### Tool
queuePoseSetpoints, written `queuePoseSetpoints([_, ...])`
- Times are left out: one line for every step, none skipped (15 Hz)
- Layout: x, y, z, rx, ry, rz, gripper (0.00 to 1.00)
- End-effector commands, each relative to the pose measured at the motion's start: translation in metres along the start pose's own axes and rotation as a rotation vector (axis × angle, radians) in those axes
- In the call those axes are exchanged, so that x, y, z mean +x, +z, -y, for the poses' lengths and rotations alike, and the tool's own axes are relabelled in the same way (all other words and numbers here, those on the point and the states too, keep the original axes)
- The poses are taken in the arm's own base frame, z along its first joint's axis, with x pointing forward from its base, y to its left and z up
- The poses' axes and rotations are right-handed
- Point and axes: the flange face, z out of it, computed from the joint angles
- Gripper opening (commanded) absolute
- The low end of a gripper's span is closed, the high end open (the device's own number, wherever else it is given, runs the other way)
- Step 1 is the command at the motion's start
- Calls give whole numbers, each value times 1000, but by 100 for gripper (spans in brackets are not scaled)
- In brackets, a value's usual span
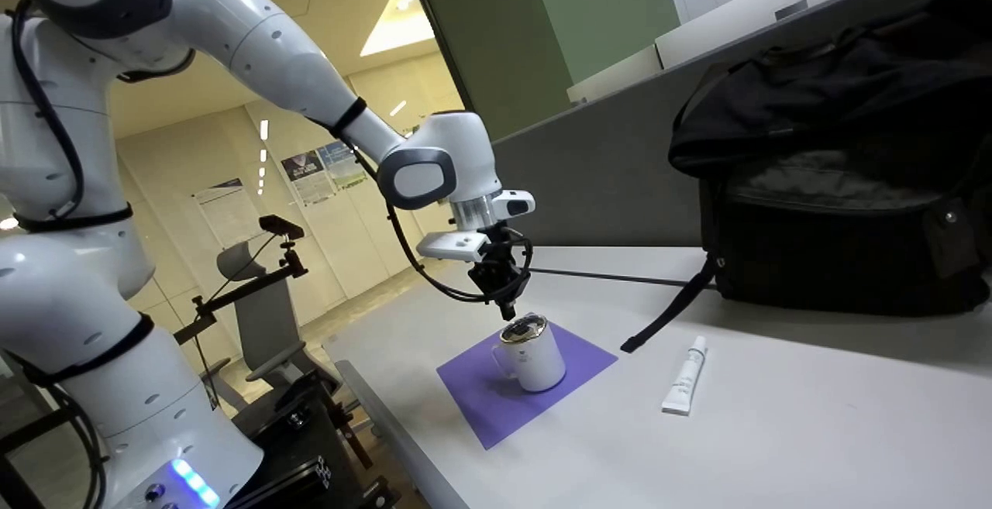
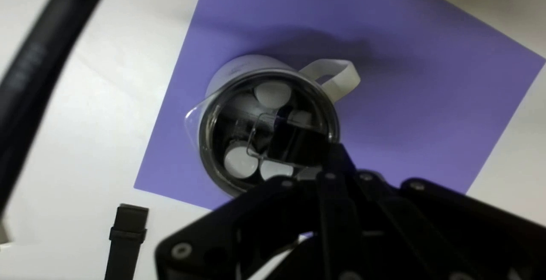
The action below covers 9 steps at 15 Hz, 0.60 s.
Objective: Remove the silver lid from the white mug
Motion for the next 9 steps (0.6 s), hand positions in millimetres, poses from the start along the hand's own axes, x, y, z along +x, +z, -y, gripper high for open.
queuePoseSetpoints([4,3,-6,19,-3,-25,0])
queuePoseSetpoints([4,5,-7,24,-4,-27,0])
queuePoseSetpoints([3,6,-8,24,-10,-28,0])
queuePoseSetpoints([3,8,-9,30,-12,-28,0])
queuePoseSetpoints([3,9,-9,34,-16,-30,0])
queuePoseSetpoints([3,11,-10,40,-17,-28,0])
queuePoseSetpoints([3,12,-11,45,-16,-30,0])
queuePoseSetpoints([3,13,-12,48,-18,-29,0])
queuePoseSetpoints([2,15,-13,51,-19,-27,0])
